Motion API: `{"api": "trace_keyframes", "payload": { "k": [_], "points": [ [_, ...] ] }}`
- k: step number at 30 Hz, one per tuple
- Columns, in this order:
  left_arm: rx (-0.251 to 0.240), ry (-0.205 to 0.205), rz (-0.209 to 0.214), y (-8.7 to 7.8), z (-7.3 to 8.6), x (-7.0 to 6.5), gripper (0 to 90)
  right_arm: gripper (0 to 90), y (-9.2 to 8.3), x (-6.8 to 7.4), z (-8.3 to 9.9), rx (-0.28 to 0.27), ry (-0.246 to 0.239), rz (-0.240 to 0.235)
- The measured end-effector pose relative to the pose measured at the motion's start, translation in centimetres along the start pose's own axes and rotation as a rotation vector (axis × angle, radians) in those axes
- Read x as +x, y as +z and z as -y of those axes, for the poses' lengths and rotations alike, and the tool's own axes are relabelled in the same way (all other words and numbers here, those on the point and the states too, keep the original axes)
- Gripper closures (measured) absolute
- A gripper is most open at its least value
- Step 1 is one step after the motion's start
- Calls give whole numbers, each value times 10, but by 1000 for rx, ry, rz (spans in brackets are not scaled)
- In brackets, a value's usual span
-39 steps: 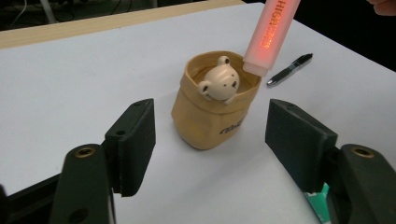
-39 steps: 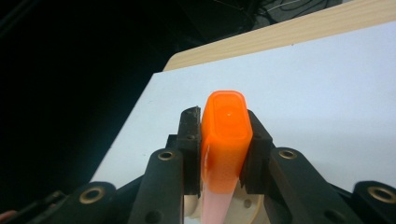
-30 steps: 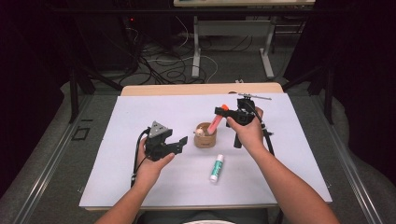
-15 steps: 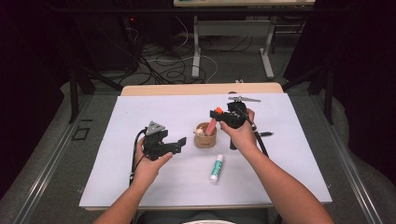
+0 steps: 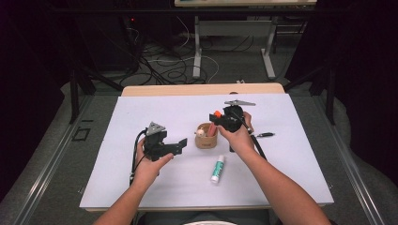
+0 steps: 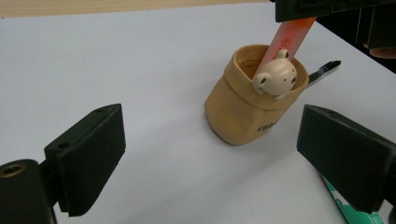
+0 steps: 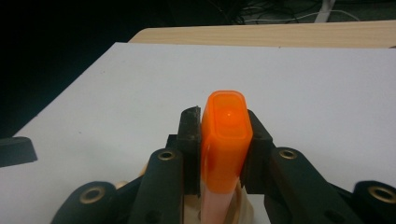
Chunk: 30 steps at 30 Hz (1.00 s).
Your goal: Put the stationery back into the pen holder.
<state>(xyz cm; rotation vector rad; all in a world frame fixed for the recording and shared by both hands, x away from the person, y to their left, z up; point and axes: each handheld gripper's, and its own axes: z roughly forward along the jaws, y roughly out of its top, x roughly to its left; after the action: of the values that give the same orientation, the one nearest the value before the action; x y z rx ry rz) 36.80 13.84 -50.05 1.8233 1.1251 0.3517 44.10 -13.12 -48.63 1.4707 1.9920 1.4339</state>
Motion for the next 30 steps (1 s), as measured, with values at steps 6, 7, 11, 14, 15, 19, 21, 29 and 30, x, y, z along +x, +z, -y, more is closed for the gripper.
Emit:
{"api": "trace_keyframes", "payload": {
  "k": [6,7,11,14,15,19,21,29,30],
  "points": [
    [2,4,0,1,1,-1,81,743,3,-1,4,11,-25,20],
    [-4,-4,-1,1,1,-1,81,744,3,0,4,13,-34,19],
    [-4,-6,-2,2,2,-1,81,743,7,2,7,30,-63,28],
    [2,3,-6,2,2,-1,82,742,9,2,10,43,-62,31],
    [2,3,-5,2,2,0,82,741,10,2,10,36,-69,35],
    [2,-1,-3,3,3,-1,82,738,9,2,11,34,-64,32],
    [0,-3,1,3,3,-2,82,716,9,1,11,36,-58,31],
    [9,-3,-1,4,3,-2,83,588,4,-1,8,10,-28,-7],
    [10,-4,-1,4,3,-2,83,582,3,-1,7,4,-26,-8]
  ]
}}
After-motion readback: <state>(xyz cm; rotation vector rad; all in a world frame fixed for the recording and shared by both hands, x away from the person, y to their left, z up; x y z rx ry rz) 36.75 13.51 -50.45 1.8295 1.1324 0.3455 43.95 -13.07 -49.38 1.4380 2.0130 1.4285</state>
